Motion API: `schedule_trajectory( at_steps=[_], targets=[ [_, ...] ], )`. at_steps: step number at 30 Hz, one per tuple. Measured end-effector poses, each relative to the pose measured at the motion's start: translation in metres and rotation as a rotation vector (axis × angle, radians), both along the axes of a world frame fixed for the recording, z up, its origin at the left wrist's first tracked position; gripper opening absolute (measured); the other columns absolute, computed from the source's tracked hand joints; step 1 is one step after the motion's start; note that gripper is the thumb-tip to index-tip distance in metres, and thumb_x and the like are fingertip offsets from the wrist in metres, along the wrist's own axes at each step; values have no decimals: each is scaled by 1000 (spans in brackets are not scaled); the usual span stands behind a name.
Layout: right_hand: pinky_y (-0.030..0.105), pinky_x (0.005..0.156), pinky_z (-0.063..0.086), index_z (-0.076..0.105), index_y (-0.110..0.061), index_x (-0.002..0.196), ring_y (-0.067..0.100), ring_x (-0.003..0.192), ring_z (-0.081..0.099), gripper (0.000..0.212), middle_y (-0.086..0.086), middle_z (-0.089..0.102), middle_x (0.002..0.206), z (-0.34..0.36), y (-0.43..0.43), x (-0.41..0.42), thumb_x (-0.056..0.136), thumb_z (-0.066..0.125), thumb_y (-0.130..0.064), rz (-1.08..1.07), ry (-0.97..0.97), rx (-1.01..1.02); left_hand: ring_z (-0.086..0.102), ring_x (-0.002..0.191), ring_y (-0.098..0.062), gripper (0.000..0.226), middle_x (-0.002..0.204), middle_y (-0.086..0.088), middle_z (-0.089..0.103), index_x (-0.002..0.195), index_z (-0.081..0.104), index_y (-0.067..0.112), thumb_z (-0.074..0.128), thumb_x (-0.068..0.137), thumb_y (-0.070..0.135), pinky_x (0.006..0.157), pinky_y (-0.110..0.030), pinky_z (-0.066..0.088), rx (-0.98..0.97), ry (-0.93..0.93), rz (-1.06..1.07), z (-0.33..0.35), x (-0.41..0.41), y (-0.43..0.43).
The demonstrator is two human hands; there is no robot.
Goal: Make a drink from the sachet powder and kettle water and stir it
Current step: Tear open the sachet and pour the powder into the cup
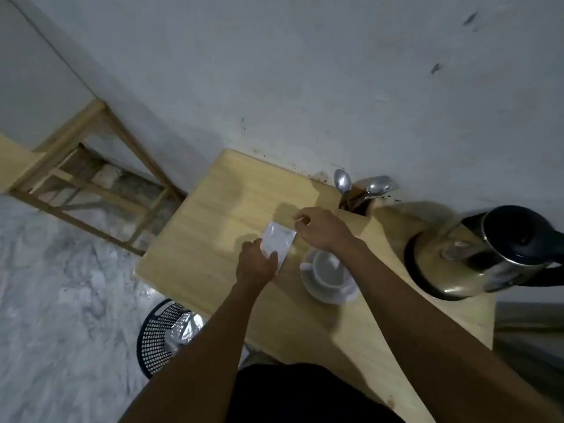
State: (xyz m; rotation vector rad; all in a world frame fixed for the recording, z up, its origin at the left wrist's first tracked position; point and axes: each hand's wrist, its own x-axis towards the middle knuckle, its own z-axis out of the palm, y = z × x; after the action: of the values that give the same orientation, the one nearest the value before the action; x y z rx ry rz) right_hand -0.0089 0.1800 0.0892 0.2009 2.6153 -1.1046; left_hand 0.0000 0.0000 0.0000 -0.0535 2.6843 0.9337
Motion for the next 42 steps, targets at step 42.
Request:
schedule_trajectory(
  at_steps=[42],
  targets=[
    [14,66,47,72,-22,88,0,70,60,9,-4,71,84,44,-25,0,92,65,-20,-272,275,-237,61,78,-14,19,82,-5,70,77,67,23,55,92,20,78,-38,51,460,-13,-441,117,-72,-20]
  ],
)
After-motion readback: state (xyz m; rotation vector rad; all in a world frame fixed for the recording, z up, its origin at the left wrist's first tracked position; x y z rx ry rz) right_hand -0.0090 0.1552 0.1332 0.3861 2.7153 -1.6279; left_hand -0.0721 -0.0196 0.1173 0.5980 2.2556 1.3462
